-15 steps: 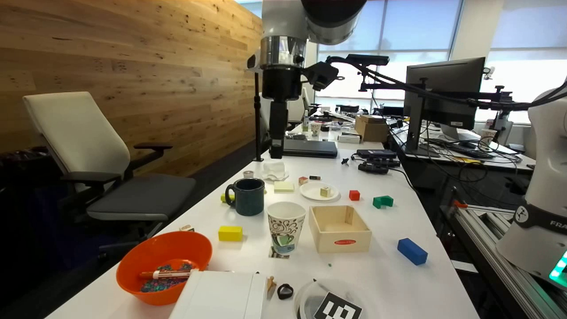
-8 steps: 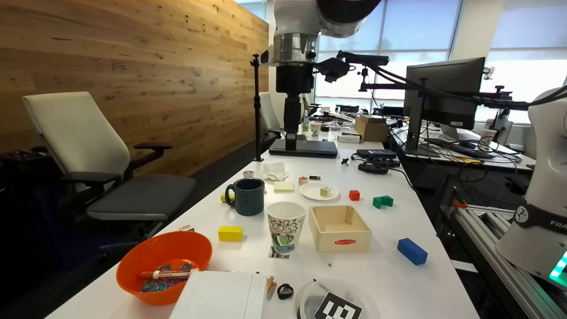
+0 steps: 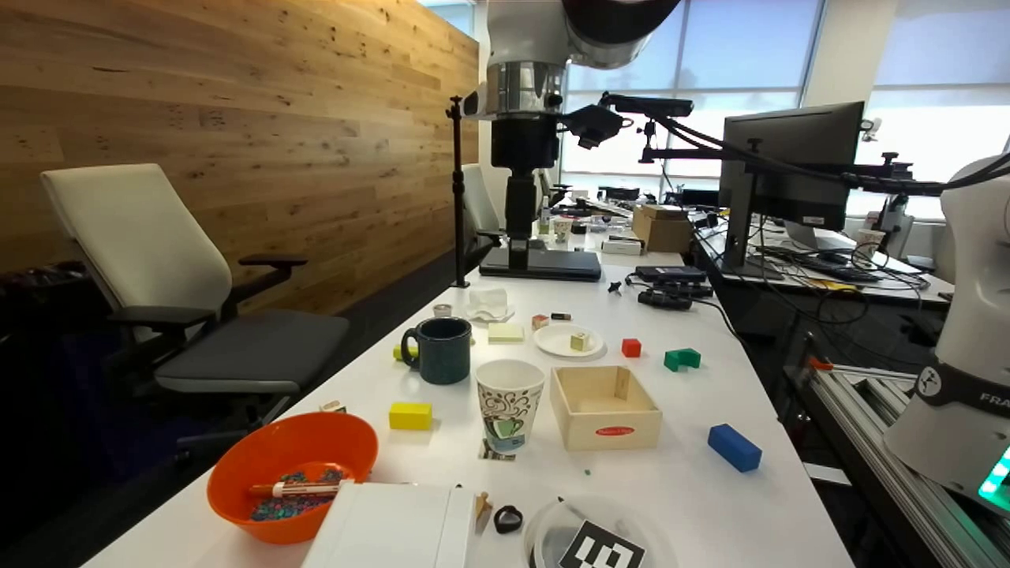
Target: Close the lid on the white container on the left.
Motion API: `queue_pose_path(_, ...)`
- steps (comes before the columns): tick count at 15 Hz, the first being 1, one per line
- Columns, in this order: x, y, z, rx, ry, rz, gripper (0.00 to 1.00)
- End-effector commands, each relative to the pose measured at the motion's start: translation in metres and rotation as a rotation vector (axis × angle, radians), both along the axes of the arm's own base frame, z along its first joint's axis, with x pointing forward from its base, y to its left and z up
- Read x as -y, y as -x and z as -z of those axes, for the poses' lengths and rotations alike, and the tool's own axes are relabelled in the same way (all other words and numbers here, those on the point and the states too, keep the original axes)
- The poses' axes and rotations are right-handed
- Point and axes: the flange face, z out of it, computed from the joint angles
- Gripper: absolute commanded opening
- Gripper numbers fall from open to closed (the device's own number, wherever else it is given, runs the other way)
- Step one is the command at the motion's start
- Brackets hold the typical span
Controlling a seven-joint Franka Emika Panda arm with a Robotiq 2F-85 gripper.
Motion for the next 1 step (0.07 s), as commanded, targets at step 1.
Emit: queue_pose_path(1, -0.0002, -0.0002, -0.0005, -0.001, 0.000, 0.000, 1.00)
